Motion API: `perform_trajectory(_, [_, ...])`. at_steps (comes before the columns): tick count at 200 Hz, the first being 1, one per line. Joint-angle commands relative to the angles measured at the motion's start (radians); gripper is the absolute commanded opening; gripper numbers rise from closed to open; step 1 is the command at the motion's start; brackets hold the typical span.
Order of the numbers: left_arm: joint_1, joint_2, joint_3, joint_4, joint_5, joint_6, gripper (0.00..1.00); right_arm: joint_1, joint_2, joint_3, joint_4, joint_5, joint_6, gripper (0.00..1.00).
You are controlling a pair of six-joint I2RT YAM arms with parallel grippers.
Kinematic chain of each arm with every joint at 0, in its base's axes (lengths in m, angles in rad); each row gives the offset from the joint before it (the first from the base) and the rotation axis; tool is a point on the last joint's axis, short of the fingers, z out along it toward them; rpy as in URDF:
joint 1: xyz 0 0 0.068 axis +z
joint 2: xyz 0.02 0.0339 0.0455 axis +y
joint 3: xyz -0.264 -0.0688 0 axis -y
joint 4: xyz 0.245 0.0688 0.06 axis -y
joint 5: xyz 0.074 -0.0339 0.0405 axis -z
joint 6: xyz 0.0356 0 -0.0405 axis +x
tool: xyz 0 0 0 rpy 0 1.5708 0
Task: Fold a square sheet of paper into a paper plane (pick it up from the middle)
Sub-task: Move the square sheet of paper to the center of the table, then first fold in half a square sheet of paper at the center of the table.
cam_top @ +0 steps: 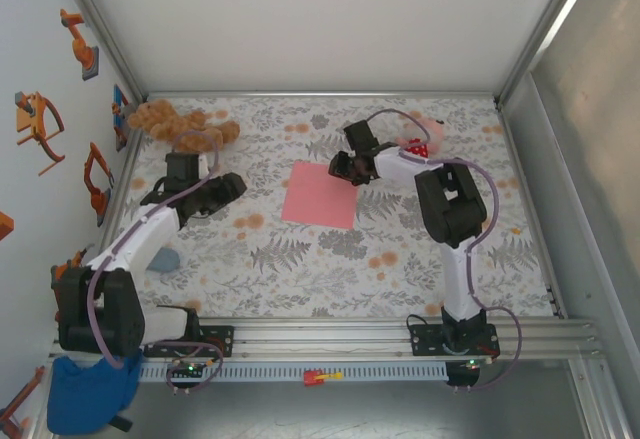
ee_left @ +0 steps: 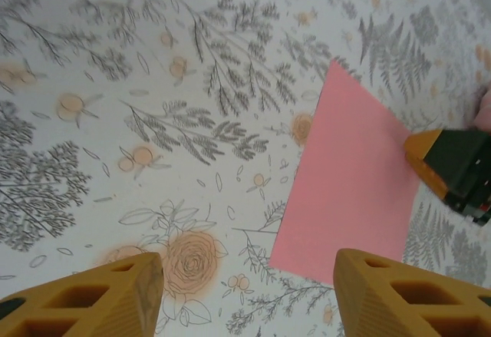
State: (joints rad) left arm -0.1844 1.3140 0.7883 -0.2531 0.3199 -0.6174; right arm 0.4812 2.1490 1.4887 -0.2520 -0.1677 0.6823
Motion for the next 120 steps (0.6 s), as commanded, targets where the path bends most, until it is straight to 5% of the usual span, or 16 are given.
perform_trajectory(1, [-0.068,0.084,0.061,0.024,0.035,-0.063,0.57,-0.003,0.013,0.019,-0.063,-0.067,-0.096,0.43])
perform_trajectory(62, [-0.206,0.469,0.353,0.001,0.083,-0.080,0.33,-0.032,-0.246,-0.157,-0.021,-0.059,0.013,0.41])
perform_trajectory(120, [-0.216,0.700,0.575,-0.096,0.113,-0.070,0.23,-0.044,-0.235,-0.254,0.026,-0.104,0.125,0.31])
